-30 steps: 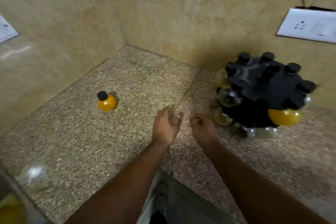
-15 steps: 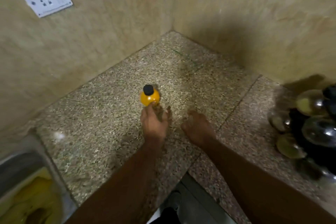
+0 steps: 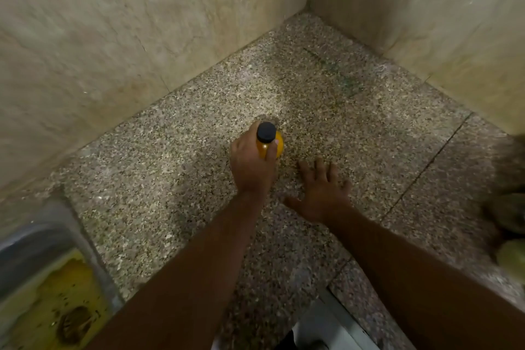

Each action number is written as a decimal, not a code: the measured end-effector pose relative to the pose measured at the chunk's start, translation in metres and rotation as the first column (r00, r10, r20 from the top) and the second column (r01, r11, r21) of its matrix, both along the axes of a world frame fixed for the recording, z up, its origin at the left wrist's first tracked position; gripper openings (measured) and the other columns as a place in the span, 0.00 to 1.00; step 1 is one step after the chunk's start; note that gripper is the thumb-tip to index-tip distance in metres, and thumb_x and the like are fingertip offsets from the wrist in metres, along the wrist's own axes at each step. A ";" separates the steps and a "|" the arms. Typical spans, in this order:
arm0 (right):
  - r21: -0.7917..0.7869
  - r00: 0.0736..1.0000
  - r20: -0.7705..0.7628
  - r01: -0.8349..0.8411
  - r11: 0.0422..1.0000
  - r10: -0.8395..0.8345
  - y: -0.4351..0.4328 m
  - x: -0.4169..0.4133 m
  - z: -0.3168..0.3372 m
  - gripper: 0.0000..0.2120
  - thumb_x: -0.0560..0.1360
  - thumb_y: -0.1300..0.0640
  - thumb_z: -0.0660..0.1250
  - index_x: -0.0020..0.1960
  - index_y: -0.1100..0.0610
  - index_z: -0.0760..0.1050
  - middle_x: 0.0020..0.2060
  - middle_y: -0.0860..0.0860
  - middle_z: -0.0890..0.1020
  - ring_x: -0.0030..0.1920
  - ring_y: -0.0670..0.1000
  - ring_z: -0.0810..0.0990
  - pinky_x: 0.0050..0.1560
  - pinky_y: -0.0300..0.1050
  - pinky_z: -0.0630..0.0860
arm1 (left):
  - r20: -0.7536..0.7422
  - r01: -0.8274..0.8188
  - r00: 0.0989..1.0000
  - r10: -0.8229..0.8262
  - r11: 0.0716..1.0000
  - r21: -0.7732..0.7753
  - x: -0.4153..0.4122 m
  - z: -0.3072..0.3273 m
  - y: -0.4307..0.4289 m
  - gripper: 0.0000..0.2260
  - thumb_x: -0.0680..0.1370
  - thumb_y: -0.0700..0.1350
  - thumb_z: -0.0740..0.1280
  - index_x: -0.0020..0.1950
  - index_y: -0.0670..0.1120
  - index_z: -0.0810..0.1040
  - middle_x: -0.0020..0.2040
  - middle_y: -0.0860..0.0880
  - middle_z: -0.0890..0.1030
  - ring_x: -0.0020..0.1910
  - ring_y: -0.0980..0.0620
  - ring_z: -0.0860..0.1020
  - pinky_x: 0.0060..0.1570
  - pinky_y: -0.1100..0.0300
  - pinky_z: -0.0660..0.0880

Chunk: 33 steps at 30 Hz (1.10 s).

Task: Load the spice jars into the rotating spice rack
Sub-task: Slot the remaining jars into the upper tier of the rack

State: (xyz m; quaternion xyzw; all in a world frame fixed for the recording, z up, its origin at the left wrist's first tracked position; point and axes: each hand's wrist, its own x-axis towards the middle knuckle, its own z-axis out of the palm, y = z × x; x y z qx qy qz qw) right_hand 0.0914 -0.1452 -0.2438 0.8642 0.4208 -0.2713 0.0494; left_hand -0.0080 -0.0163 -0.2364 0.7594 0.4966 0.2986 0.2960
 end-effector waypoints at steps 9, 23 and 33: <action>0.001 1.000 -0.010 -0.006 1.000 0.006 0.005 0.004 -0.002 0.50 0.70 0.21 0.54 0.81 0.43 0.36 0.81 0.54 0.35 0.79 0.65 0.35 0.72 0.77 0.43 | 0.033 0.030 0.999 -0.031 1.000 0.006 0.003 0.001 0.000 0.25 0.75 0.53 0.71 0.70 0.48 0.75 0.64 0.48 0.80 0.65 0.44 0.73 0.59 0.50 0.72; 0.496 0.849 -0.274 0.528 0.689 -0.453 -0.100 0.027 0.041 0.26 0.78 0.49 0.67 0.75 0.52 0.67 0.68 0.57 0.77 0.67 0.59 0.75 0.62 0.50 0.72 | 0.090 0.327 0.942 -0.325 0.945 -0.017 0.045 0.063 -0.097 0.25 0.72 0.54 0.75 0.67 0.50 0.77 0.60 0.48 0.80 0.63 0.48 0.72 0.59 0.52 0.74; 0.598 0.571 -0.472 0.767 0.232 -0.672 -0.243 0.044 0.096 0.18 0.77 0.44 0.62 0.65 0.47 0.75 0.53 0.49 0.83 0.51 0.53 0.82 0.55 0.57 0.80 | 0.102 0.611 0.782 -0.615 0.788 0.069 0.098 0.107 -0.241 0.25 0.72 0.56 0.75 0.66 0.50 0.77 0.54 0.53 0.75 0.60 0.47 0.73 0.54 0.50 0.76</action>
